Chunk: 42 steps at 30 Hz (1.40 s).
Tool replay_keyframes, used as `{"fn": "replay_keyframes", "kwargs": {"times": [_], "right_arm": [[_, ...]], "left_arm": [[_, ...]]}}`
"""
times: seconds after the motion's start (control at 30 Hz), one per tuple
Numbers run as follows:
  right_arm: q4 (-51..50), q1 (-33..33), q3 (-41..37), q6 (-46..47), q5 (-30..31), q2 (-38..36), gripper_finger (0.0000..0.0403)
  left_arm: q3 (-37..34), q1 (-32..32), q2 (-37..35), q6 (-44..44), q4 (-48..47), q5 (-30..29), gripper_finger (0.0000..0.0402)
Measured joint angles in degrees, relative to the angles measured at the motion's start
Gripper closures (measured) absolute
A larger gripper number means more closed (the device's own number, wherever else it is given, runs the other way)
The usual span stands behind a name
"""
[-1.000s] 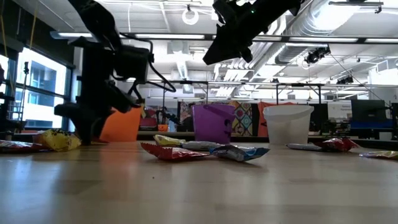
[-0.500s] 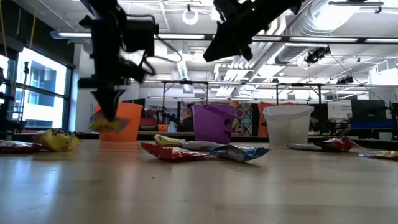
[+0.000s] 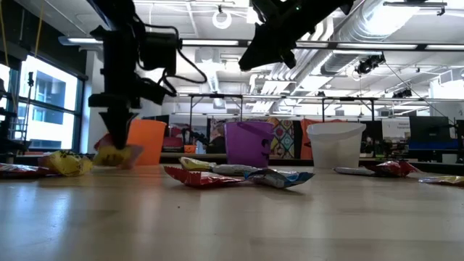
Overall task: Sort candy
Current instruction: Put the red candy into the purple bucket
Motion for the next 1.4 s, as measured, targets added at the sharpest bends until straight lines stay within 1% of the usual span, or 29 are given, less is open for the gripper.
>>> {"fn": "replay_keyframes", "kwargs": {"times": [0.13, 0.2, 0.27, 0.43, 0.5, 0.63, 0.7, 0.87, 0.97, 1.1, 1.17, 1.3, 1.4], "right_arm": [[0.00, 0.00, 0.00, 0.00, -0.02, 0.00, 0.0355], [0.00, 0.00, 0.00, 0.00, -0.02, 0.02, 0.0355], [0.00, 0.00, 0.00, 0.00, -0.02, 0.02, 0.0355], [0.00, 0.00, 0.00, 0.00, -0.02, 0.04, 0.0355], [0.00, 0.00, 0.00, 0.00, -0.04, 0.04, 0.0355], [0.00, 0.00, 0.00, 0.00, -0.04, 0.07, 0.0355], [0.00, 0.00, 0.00, 0.00, -0.04, 0.07, 0.0355], [0.00, 0.00, 0.00, 0.00, -0.04, 0.07, 0.0355], [0.00, 0.00, 0.00, 0.00, -0.04, 0.07, 0.0355], [-0.30, 0.00, 0.00, -0.02, -0.24, -0.51, 0.0355], [-0.24, 0.00, 0.01, -0.49, -1.46, -1.04, 0.0355], [-1.32, -0.07, 0.02, -0.68, -2.84, -1.53, 0.0355], [-2.50, -0.11, 0.02, -0.75, -2.84, -1.53, 0.0355]], "left_arm": [[-0.90, -0.01, 1.34, -0.01, 1.00, 0.66, 0.0335], [-0.90, -0.01, 1.88, 0.67, 1.26, 0.55, 0.0327], [-0.90, -0.01, 2.33, 1.46, 1.46, 0.12, 0.0333], [-0.90, -0.01, 2.43, 3.44, 1.46, 0.18, 0.0388], [-0.90, -0.01, 2.43, 3.43, 1.50, 0.12, 0.0397], [-0.81, -0.01, 2.43, 3.56, 1.44, 0.15, 0.0398], [-0.20, -0.05, 2.04, 3.53, 0.71, 1.39, 0.0400], [3.58, -0.05, -0.68, 2.58, -1.24, 3.52, 0.0401], [6.30, 0.23, -2.78, 1.19, -1.48, 6.43, 0.0401], [9.15, 0.94, -5.37, -1.67, -0.36, 12.44, 0.0401], [9.71, 1.17, -6.75, -3.21, 0.59, 14.03, 0.0401], [9.66, 0.49, -7.56, -4.79, -0.92, 14.48, 0.0396], [7.04, -0.70, -7.31, -3.61, -0.84, 11.89, 0.0371]]}}
